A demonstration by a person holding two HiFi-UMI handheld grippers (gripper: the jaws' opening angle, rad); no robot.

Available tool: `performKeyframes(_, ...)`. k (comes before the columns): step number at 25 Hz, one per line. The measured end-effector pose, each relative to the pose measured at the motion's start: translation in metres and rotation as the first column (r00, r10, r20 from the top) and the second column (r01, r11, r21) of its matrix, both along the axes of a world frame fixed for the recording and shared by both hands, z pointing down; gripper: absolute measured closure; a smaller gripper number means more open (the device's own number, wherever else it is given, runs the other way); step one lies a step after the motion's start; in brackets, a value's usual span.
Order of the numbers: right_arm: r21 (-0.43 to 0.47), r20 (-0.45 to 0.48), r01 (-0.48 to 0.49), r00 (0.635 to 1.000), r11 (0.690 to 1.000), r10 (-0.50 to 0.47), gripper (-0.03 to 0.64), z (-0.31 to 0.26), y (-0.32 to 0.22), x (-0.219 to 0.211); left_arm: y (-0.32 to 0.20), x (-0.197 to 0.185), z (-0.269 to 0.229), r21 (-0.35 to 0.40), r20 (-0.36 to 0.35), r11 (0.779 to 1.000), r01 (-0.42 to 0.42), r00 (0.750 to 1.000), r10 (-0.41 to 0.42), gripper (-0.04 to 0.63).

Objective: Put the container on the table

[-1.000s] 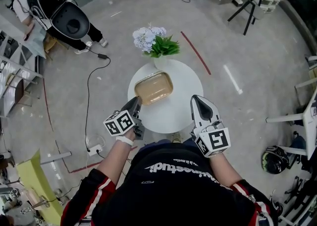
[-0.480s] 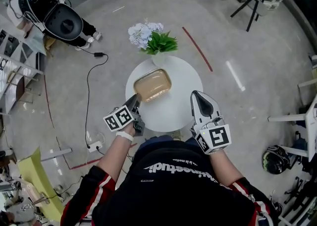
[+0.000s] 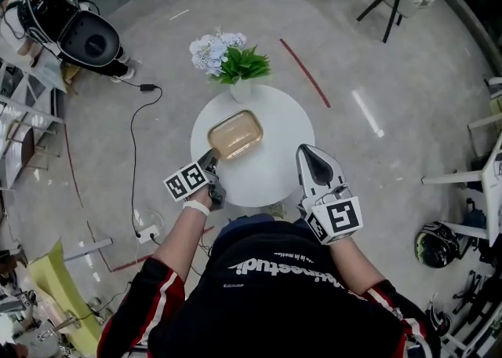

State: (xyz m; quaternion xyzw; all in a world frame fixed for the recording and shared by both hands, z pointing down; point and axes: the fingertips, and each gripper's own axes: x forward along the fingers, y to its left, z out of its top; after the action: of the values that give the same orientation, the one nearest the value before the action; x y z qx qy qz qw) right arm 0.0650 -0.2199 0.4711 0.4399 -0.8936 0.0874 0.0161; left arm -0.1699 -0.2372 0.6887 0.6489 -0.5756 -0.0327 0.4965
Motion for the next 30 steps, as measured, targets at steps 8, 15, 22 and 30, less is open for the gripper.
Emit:
performKeyframes(8, -0.005, 0.003, -0.01, 1.0, 1.0, 0.01, 0.618, 0.006, 0.005, 0.014, -0.002, 0.009, 0.029, -0.053, 0.014, 0.999, -0.01, 1.0, 0.011, 0.546)
performKeyframes(15, -0.017, 0.004, -0.03, 1.0, 0.999, 0.03, 0.618, 0.011, 0.003, 0.02, -0.001, 0.012, 0.055, -0.1, -0.01, 0.995, -0.019, 1.0, 0.018, 0.546)
performKeyframes(22, -0.01, -0.011, -0.024, 1.0, 1.0, 0.024, 0.618, 0.015, -0.002, 0.021, 0.001, 0.014, 0.08, -0.153, -0.078, 0.988, -0.005, 0.997, -0.007, 0.546)
performKeyframes(30, -0.014, -0.025, -0.025, 0.999, 1.0, 0.024, 0.618, 0.015, -0.002, 0.026, 0.0, 0.021, 0.09, -0.176, -0.121, 0.984, -0.005, 0.993, -0.017, 0.546)
